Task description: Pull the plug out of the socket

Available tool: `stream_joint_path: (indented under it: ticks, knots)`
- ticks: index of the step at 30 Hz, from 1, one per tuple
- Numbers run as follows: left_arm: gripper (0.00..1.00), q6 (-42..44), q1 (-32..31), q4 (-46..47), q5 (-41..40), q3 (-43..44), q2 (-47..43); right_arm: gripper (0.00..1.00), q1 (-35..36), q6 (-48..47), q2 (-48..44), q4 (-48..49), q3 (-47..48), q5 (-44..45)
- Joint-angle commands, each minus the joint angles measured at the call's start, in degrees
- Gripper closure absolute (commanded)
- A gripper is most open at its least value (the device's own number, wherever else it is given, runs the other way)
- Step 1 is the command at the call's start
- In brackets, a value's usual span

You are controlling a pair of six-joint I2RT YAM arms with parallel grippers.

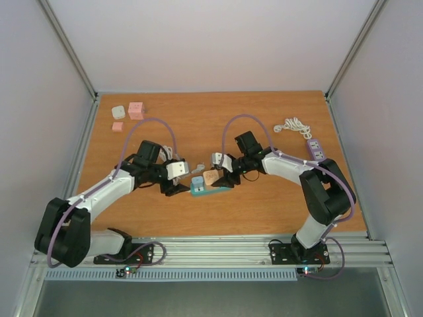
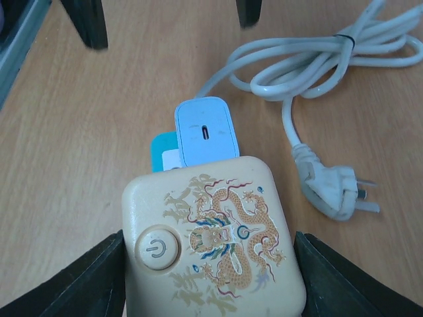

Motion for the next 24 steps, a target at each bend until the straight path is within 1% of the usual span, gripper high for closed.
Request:
stream_joint_path:
  ticks: [1,4,7,14,18,24]
  knots:
    - [0.29,3.97,-2.32,10.42,-1.75,-3.6,-0.53,0.51,4.14,7.08,0.3,2.06,-4.74,4.01]
    - [0.32,6.1,-3.82,13.3,-1.88,-5.27,0.49,0.51,5.19,8.7,0.08,3.08,-5.44,5.15]
    - [0.37,6.35,-5.3,16.79,-2.51,-6.49,1.36,0.51,5.47,10.04,0.0,3.91,-5.83,6.01]
    - [0.51,5.29,-5.77,17.7,-4.31,-6.21,3.92,0.51,6.55,12.32,-0.7,6.51,-7.19,7.83]
    - [0.56,4.34,-5.77,17.88,-4.33,-6.79,4.17,0.51,6.8,12.51,-0.53,6.9,-7.29,8.4]
    - [0.57,2.08,-5.77,18.05,-5.95,-6.95,5.1,0.51,6.94,12.34,-0.19,7.04,-7.47,9.61]
